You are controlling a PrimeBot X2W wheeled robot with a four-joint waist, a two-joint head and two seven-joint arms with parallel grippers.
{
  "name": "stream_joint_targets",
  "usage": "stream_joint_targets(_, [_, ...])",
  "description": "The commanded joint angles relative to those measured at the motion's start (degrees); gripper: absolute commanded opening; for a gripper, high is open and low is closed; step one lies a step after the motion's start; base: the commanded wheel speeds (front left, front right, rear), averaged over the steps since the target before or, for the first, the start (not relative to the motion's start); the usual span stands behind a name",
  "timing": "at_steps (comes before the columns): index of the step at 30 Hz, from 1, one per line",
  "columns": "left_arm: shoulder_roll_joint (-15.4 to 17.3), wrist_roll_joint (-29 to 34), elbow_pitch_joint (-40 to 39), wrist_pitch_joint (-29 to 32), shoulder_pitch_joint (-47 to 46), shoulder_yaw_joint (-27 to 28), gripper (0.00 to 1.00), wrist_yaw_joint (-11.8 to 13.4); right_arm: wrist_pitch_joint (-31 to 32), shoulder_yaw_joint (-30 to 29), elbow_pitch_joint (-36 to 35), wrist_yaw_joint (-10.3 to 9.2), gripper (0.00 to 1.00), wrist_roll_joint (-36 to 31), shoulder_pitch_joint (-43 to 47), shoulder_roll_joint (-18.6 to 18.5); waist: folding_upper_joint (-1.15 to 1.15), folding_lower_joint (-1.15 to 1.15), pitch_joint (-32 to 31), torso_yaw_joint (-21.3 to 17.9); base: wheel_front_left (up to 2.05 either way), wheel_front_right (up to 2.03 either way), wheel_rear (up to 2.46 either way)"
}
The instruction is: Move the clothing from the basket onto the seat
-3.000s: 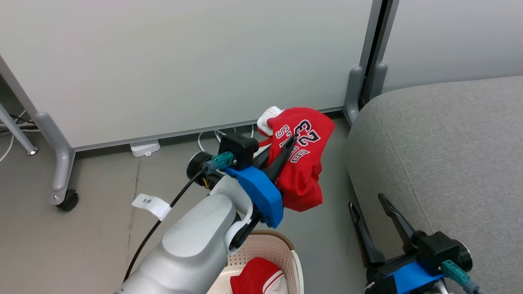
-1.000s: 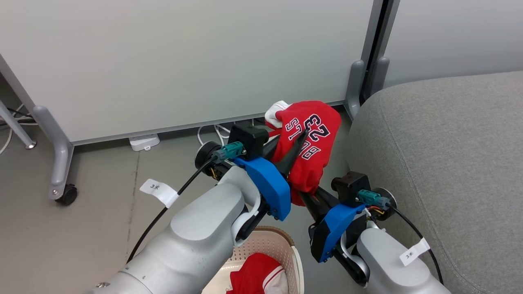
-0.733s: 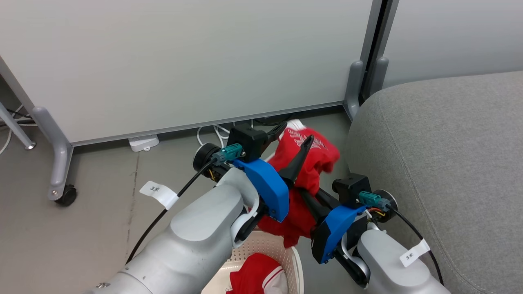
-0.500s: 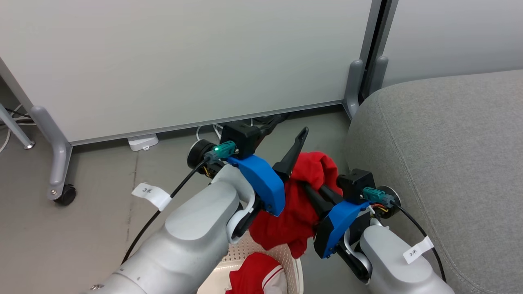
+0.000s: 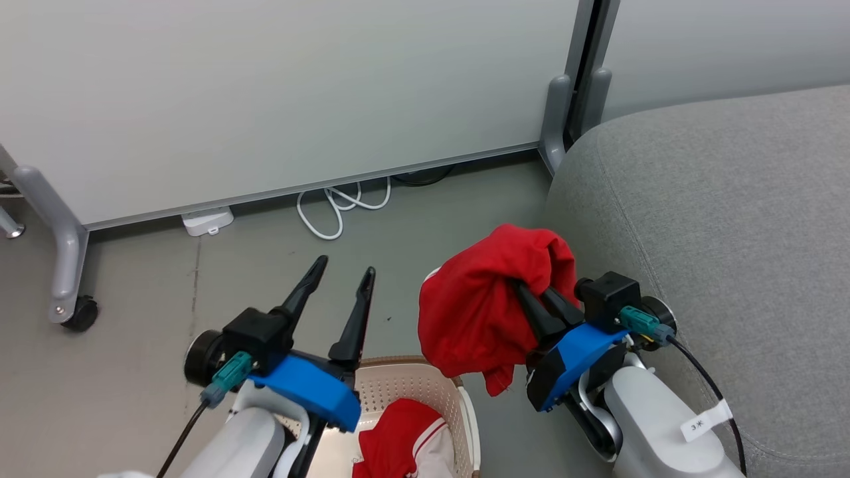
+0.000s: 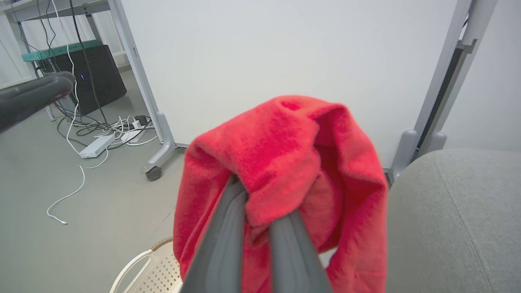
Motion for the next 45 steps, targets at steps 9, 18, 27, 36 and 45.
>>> stream_joint_targets(9, [-1.4,7.2,-6.2,-0.3,11.2,11.7,1.00,-2.6,0.8,-4.3,-8.1,0.03,0.00,-2.2,5.9,-0.1,0.00,0.00,0.9,-1.8,0.00,0.00,0.00])
stream_joint_targets(18, [-4.2,11.8,-5.8,-0.3,12.4,16.2,1.00,-5.9,3.1,-5.0,-13.6,0.03,0.00,-1.8,8.4,-0.1,0.00,0.00,1.4,-6.7,0.00,0.00,0.00])
stream_joint_targets(27, [-5.5,14.6,-5.5,-0.3,11.5,17.5,1.00,-7.6,4.0,-5.6,-16.8,0.03,0.00,-1.9,9.6,-0.1,0.00,0.00,3.0,-17.5,0.00,0.00,0.00])
stream_joint_targets(36, [-5.9,15.9,-5.4,-0.3,10.9,17.8,1.00,-8.1,3.7,-7.5,-18.6,0.03,0.00,-1.6,11.2,-0.1,0.00,0.00,5.0,-25.9,0.00,0.00,0.00])
stream_joint_targets(45, [-5.3,15.8,-4.6,-0.3,9.0,16.4,1.00,-8.2,2.8,-9.2,-19.4,0.03,0.00,-0.6,11.8,0.0,0.00,0.00,6.9,-26.9,0.00,0.00,0.00])
